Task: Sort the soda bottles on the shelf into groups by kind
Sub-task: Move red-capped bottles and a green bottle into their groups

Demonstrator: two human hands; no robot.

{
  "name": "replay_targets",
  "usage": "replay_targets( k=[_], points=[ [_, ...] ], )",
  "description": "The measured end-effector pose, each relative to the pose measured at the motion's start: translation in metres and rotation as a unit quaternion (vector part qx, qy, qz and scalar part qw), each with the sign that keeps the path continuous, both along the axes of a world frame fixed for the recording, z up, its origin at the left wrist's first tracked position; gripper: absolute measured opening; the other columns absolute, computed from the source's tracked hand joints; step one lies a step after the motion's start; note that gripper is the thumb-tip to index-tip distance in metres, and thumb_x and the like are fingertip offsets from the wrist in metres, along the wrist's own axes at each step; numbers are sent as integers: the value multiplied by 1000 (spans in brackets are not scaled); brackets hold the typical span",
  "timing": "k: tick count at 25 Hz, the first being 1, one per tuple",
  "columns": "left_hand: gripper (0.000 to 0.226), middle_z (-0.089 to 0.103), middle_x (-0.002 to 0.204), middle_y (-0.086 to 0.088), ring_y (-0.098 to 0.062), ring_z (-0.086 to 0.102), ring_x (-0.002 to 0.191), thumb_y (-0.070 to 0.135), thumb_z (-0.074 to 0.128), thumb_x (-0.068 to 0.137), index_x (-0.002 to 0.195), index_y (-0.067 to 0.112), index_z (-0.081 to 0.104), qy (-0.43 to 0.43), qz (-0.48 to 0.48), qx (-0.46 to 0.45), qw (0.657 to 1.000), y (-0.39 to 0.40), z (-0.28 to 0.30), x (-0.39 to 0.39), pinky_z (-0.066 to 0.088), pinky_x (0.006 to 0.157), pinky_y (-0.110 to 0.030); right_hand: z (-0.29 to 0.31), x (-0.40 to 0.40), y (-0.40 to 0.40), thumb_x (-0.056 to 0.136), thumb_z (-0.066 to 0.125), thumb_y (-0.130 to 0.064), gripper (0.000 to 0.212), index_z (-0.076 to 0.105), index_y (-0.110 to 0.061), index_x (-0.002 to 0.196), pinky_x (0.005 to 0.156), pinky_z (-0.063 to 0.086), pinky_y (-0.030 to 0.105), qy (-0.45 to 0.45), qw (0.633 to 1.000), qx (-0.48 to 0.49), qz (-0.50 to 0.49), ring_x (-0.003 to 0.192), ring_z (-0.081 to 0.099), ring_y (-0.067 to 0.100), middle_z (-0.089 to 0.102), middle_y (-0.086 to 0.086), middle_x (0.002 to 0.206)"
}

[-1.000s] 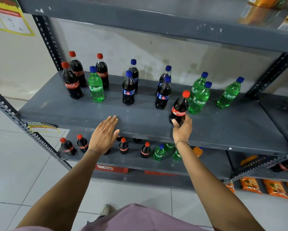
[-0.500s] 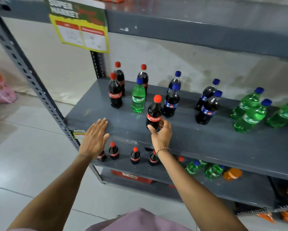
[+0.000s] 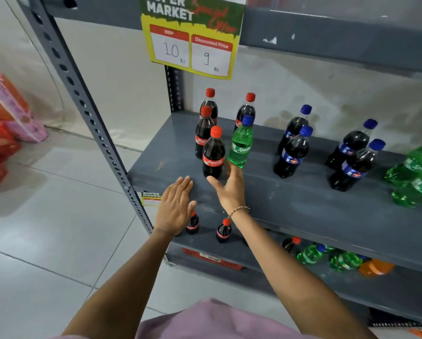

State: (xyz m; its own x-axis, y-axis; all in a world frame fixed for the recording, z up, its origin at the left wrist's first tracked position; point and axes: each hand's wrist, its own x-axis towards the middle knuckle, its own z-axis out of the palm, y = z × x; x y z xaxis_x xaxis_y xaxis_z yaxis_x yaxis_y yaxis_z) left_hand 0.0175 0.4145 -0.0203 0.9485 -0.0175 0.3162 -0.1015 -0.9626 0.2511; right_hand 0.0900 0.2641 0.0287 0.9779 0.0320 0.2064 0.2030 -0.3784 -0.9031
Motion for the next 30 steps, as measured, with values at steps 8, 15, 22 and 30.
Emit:
replay_targets(
  k=[8, 15, 22, 30],
  points=[
    [61, 44, 144, -15, -31, 36, 135, 43, 19, 98, 136, 3, 42, 1, -7, -2, 1000, 2, -1, -1, 18, 111, -38, 20, 41, -41, 76, 73, -22, 74, 32, 2, 133, 106, 31, 30, 55, 996, -18, -61, 128, 40, 29, 40, 19, 138],
    [49, 49, 140, -14, -28, 39, 134, 29, 29, 97, 133, 1, 48, -30, -12, -18, 999, -19, 5, -9, 19, 114, -40, 17, 49, -41, 74, 75, -15, 52, 49, -4, 117, 84, 40, 22, 62, 996, 7, -71, 108, 58, 25, 62, 14, 116],
    [51, 48, 140, -17, -32, 39, 133, 30, 30, 97, 133, -2, 47, -26, -52, -20, 998, -109, 5, -19, 18, 114, -43, 7, -6, -114, 76, 71, -17, 48, 51, -12, 120, 87, 46, 27, 55, 996, 1, -63, 100, 60, 22, 65, 10, 111],
    [51, 48, 139, -18, -34, 41, 131, 30, 30, 97, 132, -3, 48, -2, -67, -2, 998, -254, 12, -29, 26, 111, -51, 8, -59, -271, 83, 65, -14, 35, 53, -6, 115, 84, 41, 27, 5, 986, -61, -157, 101, 59, 29, 63, 16, 110]
  ],
)
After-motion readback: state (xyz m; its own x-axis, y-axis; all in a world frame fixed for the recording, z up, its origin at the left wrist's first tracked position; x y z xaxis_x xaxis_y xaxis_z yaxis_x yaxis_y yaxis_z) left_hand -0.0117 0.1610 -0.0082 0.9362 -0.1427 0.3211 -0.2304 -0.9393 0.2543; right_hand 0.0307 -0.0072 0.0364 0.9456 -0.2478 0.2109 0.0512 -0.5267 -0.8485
